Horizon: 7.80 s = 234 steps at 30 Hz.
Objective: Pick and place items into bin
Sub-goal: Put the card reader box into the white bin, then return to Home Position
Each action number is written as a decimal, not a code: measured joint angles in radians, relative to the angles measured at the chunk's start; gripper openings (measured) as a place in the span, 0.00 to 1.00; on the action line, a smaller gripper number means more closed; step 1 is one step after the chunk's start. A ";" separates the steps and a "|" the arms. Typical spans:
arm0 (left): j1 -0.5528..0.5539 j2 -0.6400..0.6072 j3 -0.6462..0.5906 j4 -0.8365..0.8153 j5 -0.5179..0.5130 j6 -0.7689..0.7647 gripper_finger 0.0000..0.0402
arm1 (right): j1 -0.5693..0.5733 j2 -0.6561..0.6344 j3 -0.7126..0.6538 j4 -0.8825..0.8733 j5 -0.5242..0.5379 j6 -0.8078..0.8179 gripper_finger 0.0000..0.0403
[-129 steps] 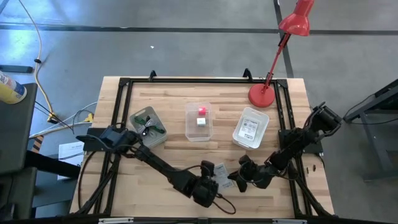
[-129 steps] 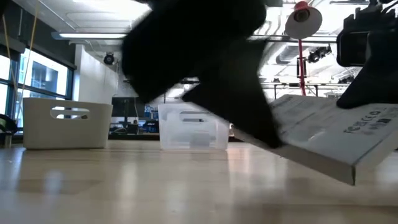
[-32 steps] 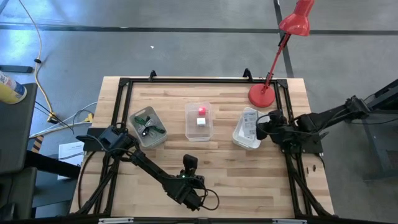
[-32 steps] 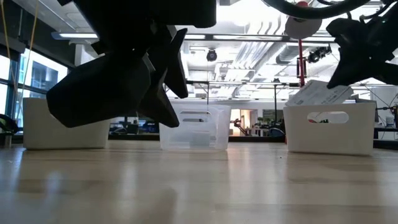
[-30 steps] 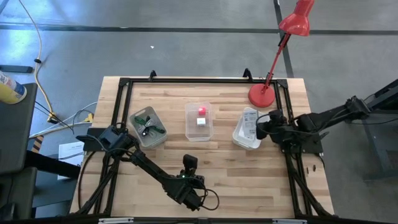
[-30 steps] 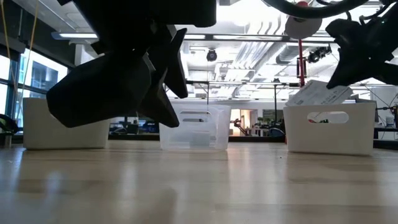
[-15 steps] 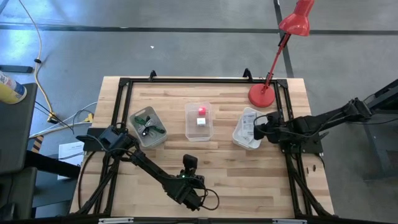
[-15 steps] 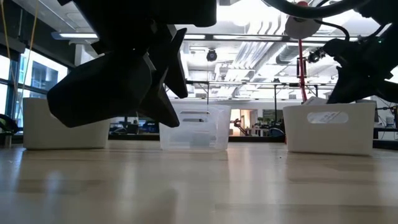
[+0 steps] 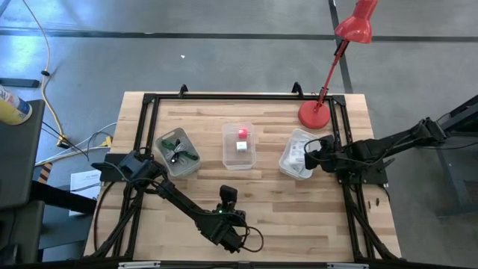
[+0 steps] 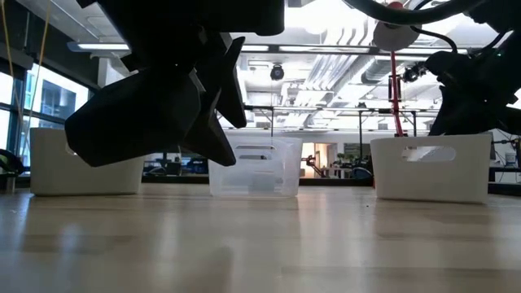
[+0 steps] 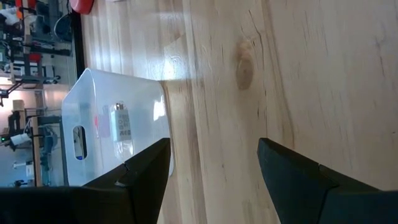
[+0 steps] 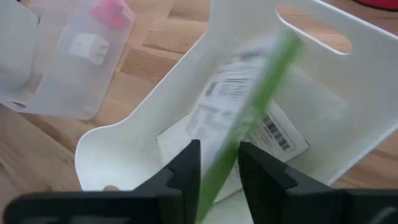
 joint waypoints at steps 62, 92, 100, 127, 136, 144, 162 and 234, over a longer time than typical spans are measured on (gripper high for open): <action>0.210 -0.214 0.165 1.138 0.272 1.247 0.58 | 0.104 0.090 0.179 0.924 -0.321 -1.785 0.32; 0.596 -0.851 -0.745 1.516 0.770 0.997 0.58 | -0.361 -0.492 -0.125 0.843 -0.636 -1.549 0.32; 0.628 -0.991 -1.247 2.041 0.794 0.917 0.58 | -0.405 -0.629 -0.234 0.830 -0.715 -1.493 0.32; 0.330 -1.575 -1.744 2.169 0.361 1.061 0.58 | -0.400 -0.671 -0.263 0.800 -0.711 -1.461 0.32; 0.314 -1.904 -1.743 1.792 0.332 1.073 0.58 | -0.399 -0.671 -0.263 0.790 -0.707 -1.477 0.32; 0.315 -2.090 -1.743 1.668 0.420 1.125 0.58 | -0.403 -0.674 -0.263 0.787 -0.827 -1.486 0.32; 0.315 -2.180 -1.743 1.507 0.354 1.050 0.58 | -0.405 -0.663 -0.385 0.997 -0.706 -1.387 0.32; 0.563 -2.229 -1.742 1.146 0.681 1.042 0.58 | -0.228 -0.660 -0.386 0.744 -0.515 -1.339 0.32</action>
